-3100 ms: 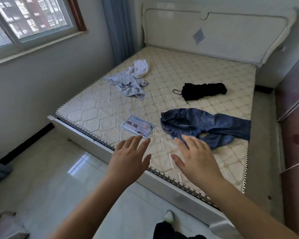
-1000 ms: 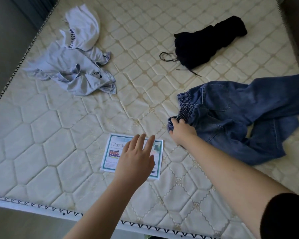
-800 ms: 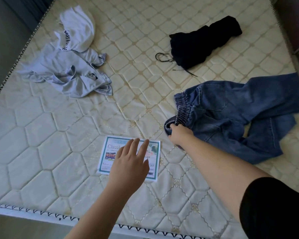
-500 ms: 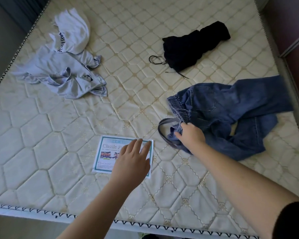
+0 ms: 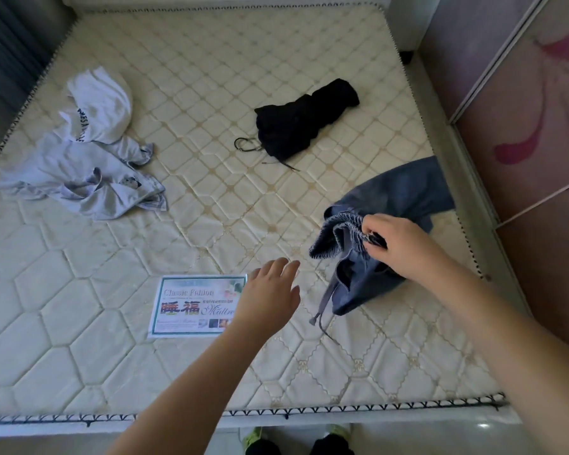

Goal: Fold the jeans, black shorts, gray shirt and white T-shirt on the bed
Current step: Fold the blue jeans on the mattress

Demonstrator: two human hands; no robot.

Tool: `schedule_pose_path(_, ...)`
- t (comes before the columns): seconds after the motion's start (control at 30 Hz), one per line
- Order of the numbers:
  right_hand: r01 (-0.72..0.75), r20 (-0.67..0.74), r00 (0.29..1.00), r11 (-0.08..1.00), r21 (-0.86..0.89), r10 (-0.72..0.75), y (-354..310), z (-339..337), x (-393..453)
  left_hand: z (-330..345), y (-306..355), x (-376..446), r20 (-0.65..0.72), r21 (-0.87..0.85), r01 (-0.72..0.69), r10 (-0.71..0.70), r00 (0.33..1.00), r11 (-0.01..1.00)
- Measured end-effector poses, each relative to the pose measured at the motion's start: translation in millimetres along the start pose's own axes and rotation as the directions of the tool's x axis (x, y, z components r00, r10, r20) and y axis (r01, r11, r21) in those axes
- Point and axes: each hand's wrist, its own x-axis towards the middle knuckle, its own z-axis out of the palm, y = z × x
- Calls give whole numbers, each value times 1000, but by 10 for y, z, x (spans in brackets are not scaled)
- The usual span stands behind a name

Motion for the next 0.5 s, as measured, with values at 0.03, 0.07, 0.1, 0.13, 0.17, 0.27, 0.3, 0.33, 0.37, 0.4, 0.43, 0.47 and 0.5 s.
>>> schedule_pose_path(0.03,5,-10,1000,1000,3,-5,-16,-164,-105,-21,82,2,16,-8,-6,6,1000,1000)
schedule_pose_path(0.07,17,-18,1000,1000,-1,-17,-42,-318,-204,-41,165,0,30,-13,-18,19,999,1000)
schedule_pose_path(0.1,36,-26,999,999,-8,-36,-81,-459,-298,-68,253,-7,43,-17,-33,33,999,999)
schedule_pose_path(0.13,55,-39,998,998,-15,-55,-127,-593,-380,-105,341,-16,51,-30,-43,45,998,999)
schedule_pose_path(0.17,70,-58,996,997,-18,-71,-172,-724,-459,-151,429,-30,56,-45,-48,50,997,998)
schedule_pose_path(0.27,96,-108,990,995,-4,-96,-266,-1083,-670,-296,658,-87,54,-28,-65,66,996,997)
schedule_pose_path(0.3,105,-115,988,994,1,-105,-286,-1199,-731,-356,722,-97,48,-12,-70,70,996,998)
schedule_pose_path(0.33,120,-122,986,993,12,-117,-303,-1312,-789,-414,785,-104,44,-11,-70,71,997,997)
schedule_pose_path(0.37,142,-134,981,989,30,-137,-322,-1419,-845,-467,851,-109,40,-15,-72,73,997,997)
schedule_pose_path(0.4,172,-152,975,984,47,-163,-352,-1522,-892,-519,922,-115,32,-15,-81,81,996,997)
schedule_pose_path(0.43,203,-169,967,977,59,-190,-390,-1620,-937,-570,999,-126,20,-6,-96,96,995,995)
schedule_pose_path(0.47,231,-183,959,971,68,-215,-435,-1716,-974,-623,1074,-135,8,2,-111,111,994,994)
schedule_pose_path(0.5,256,-197,951,964,73,-237,-480,-1805,-1005,-672,1137,-139,-2,1,-114,114,994,994)
